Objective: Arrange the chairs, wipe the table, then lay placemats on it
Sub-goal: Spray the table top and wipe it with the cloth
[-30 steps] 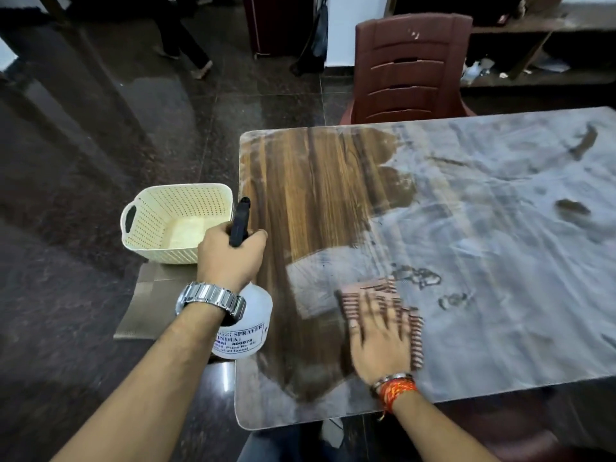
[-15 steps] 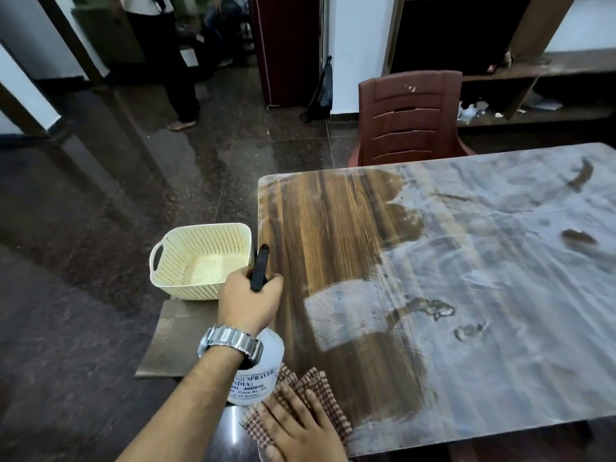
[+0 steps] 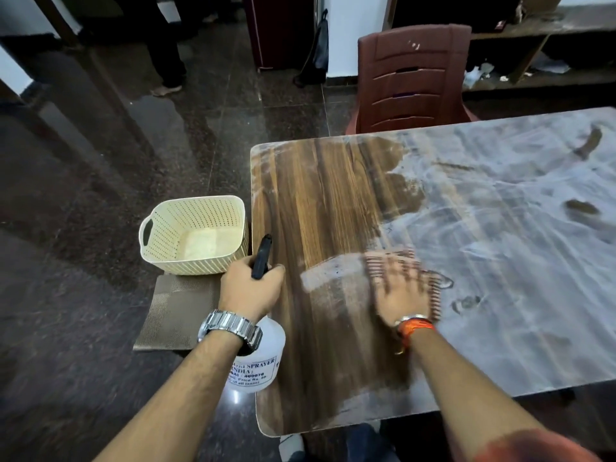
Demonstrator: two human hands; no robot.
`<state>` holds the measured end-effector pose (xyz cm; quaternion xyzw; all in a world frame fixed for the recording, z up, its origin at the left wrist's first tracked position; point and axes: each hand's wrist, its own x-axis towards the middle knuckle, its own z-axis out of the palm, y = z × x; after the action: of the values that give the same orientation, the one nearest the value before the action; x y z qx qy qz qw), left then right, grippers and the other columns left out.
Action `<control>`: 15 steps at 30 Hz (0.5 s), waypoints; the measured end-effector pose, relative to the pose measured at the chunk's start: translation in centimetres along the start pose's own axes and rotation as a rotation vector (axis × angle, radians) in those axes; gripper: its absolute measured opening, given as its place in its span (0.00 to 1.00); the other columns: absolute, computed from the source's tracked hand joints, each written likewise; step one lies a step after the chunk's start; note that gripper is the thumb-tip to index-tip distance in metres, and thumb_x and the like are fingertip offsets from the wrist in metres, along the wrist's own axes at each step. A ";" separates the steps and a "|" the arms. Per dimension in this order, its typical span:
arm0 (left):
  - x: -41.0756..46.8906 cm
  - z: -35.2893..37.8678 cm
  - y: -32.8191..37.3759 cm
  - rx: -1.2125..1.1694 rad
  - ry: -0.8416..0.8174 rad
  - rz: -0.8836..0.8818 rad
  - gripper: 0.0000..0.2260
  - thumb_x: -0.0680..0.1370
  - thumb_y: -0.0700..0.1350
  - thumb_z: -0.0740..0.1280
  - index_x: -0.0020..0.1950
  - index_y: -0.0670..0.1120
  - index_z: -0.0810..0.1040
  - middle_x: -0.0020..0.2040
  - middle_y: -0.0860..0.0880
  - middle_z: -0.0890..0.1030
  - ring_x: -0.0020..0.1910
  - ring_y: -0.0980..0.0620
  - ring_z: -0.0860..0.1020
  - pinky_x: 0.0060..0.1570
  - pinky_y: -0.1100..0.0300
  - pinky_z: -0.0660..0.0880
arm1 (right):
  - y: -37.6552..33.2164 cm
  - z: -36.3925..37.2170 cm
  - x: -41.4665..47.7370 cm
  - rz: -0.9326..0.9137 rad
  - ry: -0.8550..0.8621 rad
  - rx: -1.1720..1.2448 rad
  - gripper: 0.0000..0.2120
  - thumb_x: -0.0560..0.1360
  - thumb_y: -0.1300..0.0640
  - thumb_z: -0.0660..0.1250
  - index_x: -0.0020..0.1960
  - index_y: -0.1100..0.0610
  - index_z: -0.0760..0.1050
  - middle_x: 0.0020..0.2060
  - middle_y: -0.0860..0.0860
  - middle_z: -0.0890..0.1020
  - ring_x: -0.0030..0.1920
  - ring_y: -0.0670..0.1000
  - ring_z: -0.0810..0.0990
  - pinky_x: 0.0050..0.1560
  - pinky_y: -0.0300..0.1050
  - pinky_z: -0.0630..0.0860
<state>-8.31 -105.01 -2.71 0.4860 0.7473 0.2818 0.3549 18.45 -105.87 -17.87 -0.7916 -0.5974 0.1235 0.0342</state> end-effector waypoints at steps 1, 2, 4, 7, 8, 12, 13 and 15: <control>-0.1 0.2 0.1 -0.003 0.007 -0.009 0.14 0.69 0.50 0.70 0.37 0.39 0.76 0.28 0.48 0.76 0.29 0.44 0.77 0.35 0.49 0.80 | 1.3 -0.4 0.6 0.120 0.015 0.021 0.28 0.79 0.43 0.46 0.78 0.47 0.50 0.77 0.45 0.53 0.77 0.55 0.48 0.74 0.59 0.41; -0.1 0.5 0.2 -0.010 0.016 -0.022 0.13 0.70 0.50 0.71 0.37 0.40 0.76 0.29 0.48 0.77 0.29 0.45 0.77 0.35 0.50 0.79 | 1.3 -0.4 1.2 0.209 0.032 0.028 0.28 0.79 0.43 0.47 0.78 0.48 0.51 0.77 0.46 0.54 0.77 0.56 0.49 0.74 0.60 0.42; 0.0 1.7 0.8 -0.027 0.031 -0.054 0.11 0.71 0.48 0.72 0.36 0.43 0.76 0.29 0.47 0.78 0.30 0.44 0.77 0.33 0.55 0.76 | -1.8 0.2 0.9 0.198 0.049 0.030 0.28 0.78 0.44 0.50 0.76 0.52 0.58 0.75 0.51 0.62 0.75 0.59 0.56 0.74 0.62 0.45; 0.2 3.7 2.2 -0.048 0.034 -0.061 0.10 0.72 0.47 0.72 0.35 0.45 0.75 0.28 0.48 0.76 0.28 0.46 0.74 0.30 0.61 0.69 | -8.7 3.0 -2.3 -0.484 -0.106 -0.026 0.28 0.75 0.44 0.51 0.74 0.50 0.62 0.72 0.51 0.67 0.74 0.58 0.58 0.73 0.61 0.49; 0.3 4.4 2.7 -0.046 0.042 -0.063 0.10 0.73 0.47 0.72 0.34 0.45 0.75 0.28 0.48 0.76 0.27 0.47 0.74 0.29 0.62 0.68 | -10.2 3.1 -3.4 -0.725 -0.175 -0.084 0.29 0.75 0.44 0.51 0.75 0.49 0.60 0.73 0.49 0.66 0.75 0.57 0.55 0.74 0.61 0.47; 0.9 6.6 3.6 -0.052 0.059 -0.065 0.11 0.71 0.47 0.72 0.32 0.45 0.75 0.26 0.48 0.76 0.29 0.43 0.75 0.33 0.56 0.73 | -7.5 1.4 2.9 -0.889 -0.101 -0.071 0.27 0.75 0.45 0.54 0.73 0.49 0.63 0.73 0.50 0.67 0.75 0.56 0.58 0.74 0.60 0.48; 1.0 7.1 3.6 -0.039 0.061 -0.061 0.10 0.70 0.48 0.71 0.32 0.45 0.76 0.26 0.48 0.76 0.28 0.43 0.76 0.34 0.54 0.75 | -5.6 0.7 5.9 -0.740 -0.048 -0.058 0.27 0.75 0.43 0.52 0.73 0.48 0.63 0.73 0.50 0.66 0.74 0.55 0.58 0.74 0.58 0.47; 0.8 7.9 3.5 -0.002 0.066 -0.051 0.10 0.70 0.49 0.71 0.33 0.44 0.77 0.24 0.48 0.76 0.28 0.41 0.77 0.35 0.51 0.78 | -0.2 -0.5 11.8 -0.382 0.030 -0.036 0.29 0.76 0.43 0.49 0.76 0.48 0.58 0.75 0.50 0.62 0.75 0.55 0.55 0.74 0.57 0.44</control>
<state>-0.35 -102.40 -4.83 0.4568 0.7707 0.2892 0.3374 21.40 -94.46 -19.17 -0.6662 -0.7382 0.0923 0.0515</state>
